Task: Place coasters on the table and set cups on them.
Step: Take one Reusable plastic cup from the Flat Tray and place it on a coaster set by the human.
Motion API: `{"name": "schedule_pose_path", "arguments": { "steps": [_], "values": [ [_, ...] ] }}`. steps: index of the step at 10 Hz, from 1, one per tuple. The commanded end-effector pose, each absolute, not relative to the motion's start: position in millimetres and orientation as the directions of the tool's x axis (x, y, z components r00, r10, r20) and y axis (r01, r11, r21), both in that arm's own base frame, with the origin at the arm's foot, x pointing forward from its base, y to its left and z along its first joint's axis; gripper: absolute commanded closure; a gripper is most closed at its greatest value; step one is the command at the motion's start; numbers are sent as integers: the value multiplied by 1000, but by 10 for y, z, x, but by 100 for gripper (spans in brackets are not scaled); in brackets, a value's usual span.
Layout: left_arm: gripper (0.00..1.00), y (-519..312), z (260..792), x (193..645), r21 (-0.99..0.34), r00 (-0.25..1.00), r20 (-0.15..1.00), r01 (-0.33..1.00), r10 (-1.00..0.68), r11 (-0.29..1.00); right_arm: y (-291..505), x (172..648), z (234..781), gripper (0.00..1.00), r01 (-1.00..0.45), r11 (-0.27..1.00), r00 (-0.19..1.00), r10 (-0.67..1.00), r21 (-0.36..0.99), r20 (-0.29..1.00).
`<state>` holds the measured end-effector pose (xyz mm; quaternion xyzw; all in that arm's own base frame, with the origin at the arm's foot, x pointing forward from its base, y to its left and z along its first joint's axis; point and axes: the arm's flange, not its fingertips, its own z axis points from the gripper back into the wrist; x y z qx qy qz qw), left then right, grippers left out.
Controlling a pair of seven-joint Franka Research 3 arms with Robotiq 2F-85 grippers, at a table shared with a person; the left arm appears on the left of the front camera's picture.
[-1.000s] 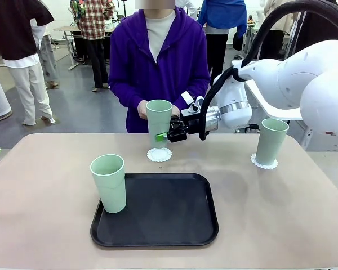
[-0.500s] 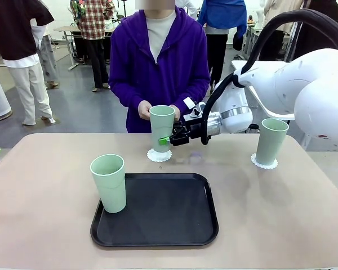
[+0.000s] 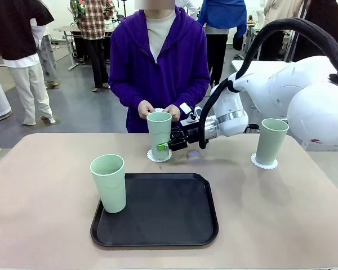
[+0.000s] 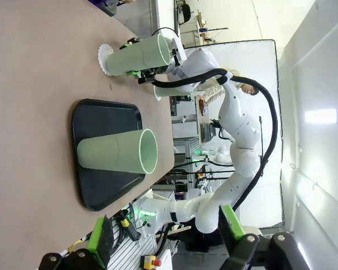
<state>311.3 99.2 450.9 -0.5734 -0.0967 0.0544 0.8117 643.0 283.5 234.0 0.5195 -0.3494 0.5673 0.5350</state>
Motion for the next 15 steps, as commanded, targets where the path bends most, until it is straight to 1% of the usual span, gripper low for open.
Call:
{"name": "schedule_pose_path", "arguments": {
  "steps": [1,13,14,15],
  "values": [
    [0,1010,4510,3107,-945,974,108,39,198,324,2937,6554,2327,18,-966,-193,118,271,174,955],
    [0,1010,4510,3107,-945,974,108,39,198,324,2922,6622,2271,18,-960,-215,121,258,179,959],
    [0,1010,4510,3107,-945,974,108,39,198,324,2928,6621,2272,6,-960,-215,120,260,178,958],
    [0,1010,4510,3107,-945,974,108,39,198,324,2930,6623,2274,0,-960,-216,119,261,178,958]
  ]
}}
